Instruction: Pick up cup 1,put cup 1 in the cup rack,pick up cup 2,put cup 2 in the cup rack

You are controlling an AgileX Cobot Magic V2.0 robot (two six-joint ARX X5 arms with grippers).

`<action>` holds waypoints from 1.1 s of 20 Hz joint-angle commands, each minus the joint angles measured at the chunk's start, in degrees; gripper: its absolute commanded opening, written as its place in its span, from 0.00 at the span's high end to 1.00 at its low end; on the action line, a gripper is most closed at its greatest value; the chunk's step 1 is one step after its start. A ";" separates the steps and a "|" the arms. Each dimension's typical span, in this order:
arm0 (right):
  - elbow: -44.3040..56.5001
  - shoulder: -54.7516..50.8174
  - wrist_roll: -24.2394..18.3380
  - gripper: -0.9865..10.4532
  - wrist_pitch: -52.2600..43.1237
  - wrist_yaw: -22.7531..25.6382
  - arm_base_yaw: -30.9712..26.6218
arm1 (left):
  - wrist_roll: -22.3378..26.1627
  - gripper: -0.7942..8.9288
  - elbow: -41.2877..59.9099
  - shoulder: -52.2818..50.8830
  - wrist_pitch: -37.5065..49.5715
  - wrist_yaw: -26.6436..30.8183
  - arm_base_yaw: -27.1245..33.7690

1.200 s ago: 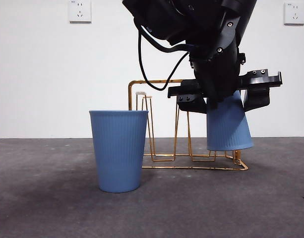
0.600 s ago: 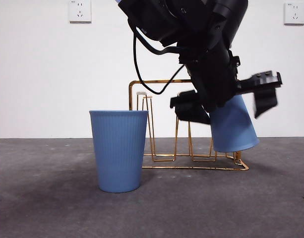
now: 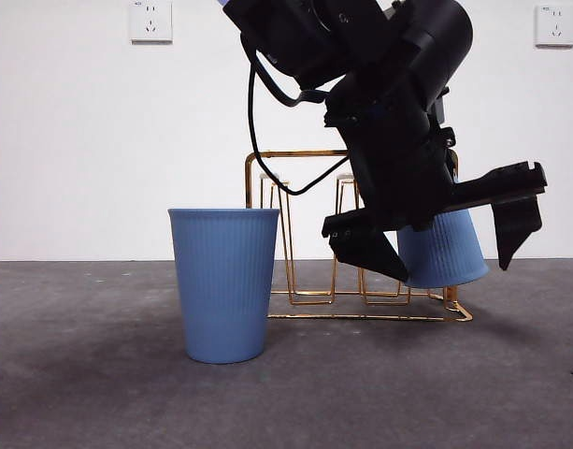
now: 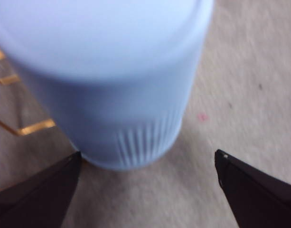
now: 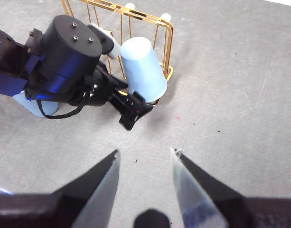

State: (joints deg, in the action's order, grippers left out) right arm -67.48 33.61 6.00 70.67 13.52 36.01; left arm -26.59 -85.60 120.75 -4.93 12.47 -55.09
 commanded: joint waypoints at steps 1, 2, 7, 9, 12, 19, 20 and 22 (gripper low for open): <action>0.15 -0.13 -0.26 0.75 -0.44 0.02 0.02 | -1.64 0.43 -0.33 0.68 -1.62 -1.05 -0.20; 0.15 -0.13 -0.26 0.75 -0.44 0.04 0.02 | -1.99 0.43 -0.33 0.35 -2.71 -2.10 -0.22; 0.15 -0.13 -0.24 0.75 -0.61 0.04 0.02 | -4.37 0.43 -0.33 -2.80 -8.46 -8.35 -0.52; 0.15 -0.13 -0.22 0.75 -0.66 0.02 0.02 | -4.94 0.43 -0.33 -4.98 -10.27 -13.33 -0.77; 0.15 -0.13 -0.13 0.75 -0.68 0.00 0.02 | -4.66 0.43 -0.33 -9.16 -12.50 -20.46 -2.03; 0.15 0.39 0.31 0.75 -3.50 -3.45 0.02 | 7.37 0.44 -0.33 -25.20 -27.23 -24.02 -6.19; 0.15 0.83 0.46 0.75 -5.49 -6.29 0.02 | 9.03 0.44 -0.33 -28.74 -30.03 -20.09 -6.40; 0.15 2.89 0.46 0.75 -9.79 -12.44 0.02 | 10.71 0.44 -0.33 -35.19 -34.53 -12.17 -6.49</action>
State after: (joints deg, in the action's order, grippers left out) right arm -67.48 36.12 6.20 61.28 1.54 36.01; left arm -18.22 -85.93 85.86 -39.42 -0.75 -61.56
